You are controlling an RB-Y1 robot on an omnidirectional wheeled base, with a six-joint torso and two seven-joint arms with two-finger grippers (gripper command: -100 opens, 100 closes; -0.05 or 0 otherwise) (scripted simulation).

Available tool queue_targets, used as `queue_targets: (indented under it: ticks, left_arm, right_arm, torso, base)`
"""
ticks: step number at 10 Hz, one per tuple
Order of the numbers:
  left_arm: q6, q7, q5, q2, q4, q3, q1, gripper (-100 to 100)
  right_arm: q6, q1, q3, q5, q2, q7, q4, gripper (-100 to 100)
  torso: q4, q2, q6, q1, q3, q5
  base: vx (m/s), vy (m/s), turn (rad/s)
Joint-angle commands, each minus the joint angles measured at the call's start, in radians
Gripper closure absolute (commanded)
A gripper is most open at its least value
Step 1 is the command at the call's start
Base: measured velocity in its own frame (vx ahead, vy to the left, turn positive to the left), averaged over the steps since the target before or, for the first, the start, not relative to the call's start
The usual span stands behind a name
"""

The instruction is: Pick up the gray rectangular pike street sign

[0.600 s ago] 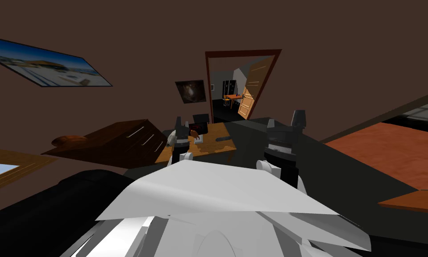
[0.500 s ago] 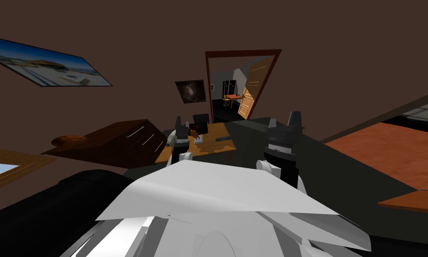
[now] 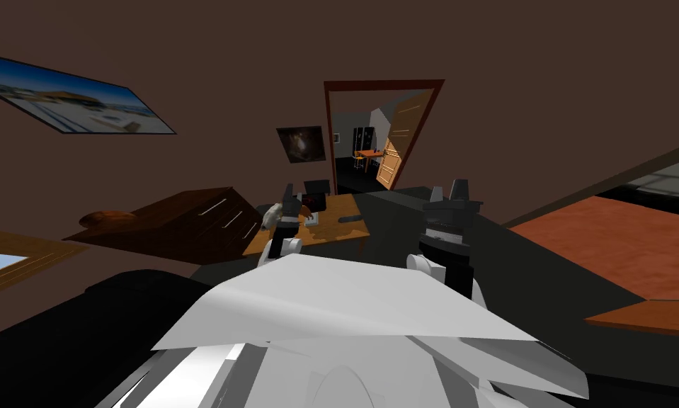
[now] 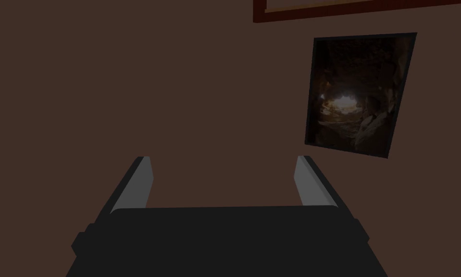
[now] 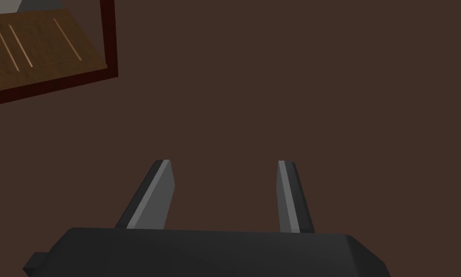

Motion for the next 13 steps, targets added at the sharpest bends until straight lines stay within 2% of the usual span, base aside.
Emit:
queue_targets:
  ticks: [1,6,9,10,11,12,13]
  left_arm:
    - [0.05,0.006,0.007,0.024,0.012,0.014,-0.017,-100]
    - [0.178,0.014,0.02,0.048,0.039,0.042,-0.06,-100]
    - [0.268,0.023,0.037,0.068,0.075,0.072,-0.107,-100]
    - [0.298,0.023,0.037,0.068,0.075,0.072,-0.107,-100]
    - [0.327,0.027,0.046,0.077,0.096,0.088,-0.131,-100]
    - [0.355,0.027,0.046,0.077,0.096,0.088,-0.131,-100]
    - [0.362,0.027,0.046,0.077,0.096,0.088,-0.131,-100]
  right_arm:
    - [0.0,0.0,0.0,0.0,0.0,0.0,0.0,0]
    - [0.0,0.0,0.0,0.0,0.0,0.0,0.0,0]
    - [0.0,0.0,0.0,0.0,0.0,0.0,0.0,0]
    - [0.0,0.0,0.0,0.0,0.0,0.0,0.0,0]
    - [0.0,0.0,0.0,0.0,0.0,0.0,0.0,0]
    - [0.0,0.0,0.0,0.0,0.0,0.0,0.0,0]
    - [0.0,0.0,0.0,0.0,0.0,0.0,0.0,0]
  torso:
    - [0.0,0.0,0.0,0.0,0.0,0.0]
    - [0.0,0.0,0.0,0.004,0.0,0.001]
    - [0.0,-0.001,0.0,0.003,-0.001,0.001]
    - [0.0,-0.001,0.0,0.001,-0.001,0.0]
    - [0.0,-0.001,0.0,0.002,-0.001,0.0]
    - [0.0,-0.001,0.0,0.001,-0.001,0.0]
    - [0.0,-0.001,0.0,0.002,-0.001,0.0]
  base:
    - [-0.041,-0.163,0.002]
    - [-0.022,-0.089,-0.001]
    - [-0.013,-0.109,-0.009]
    - [-0.011,-0.104,-0.001]
    - [-0.018,-0.13,-0.02]
    - [-0.012,-0.109,-0.003]
    - [-0.002,-0.045,0.005]
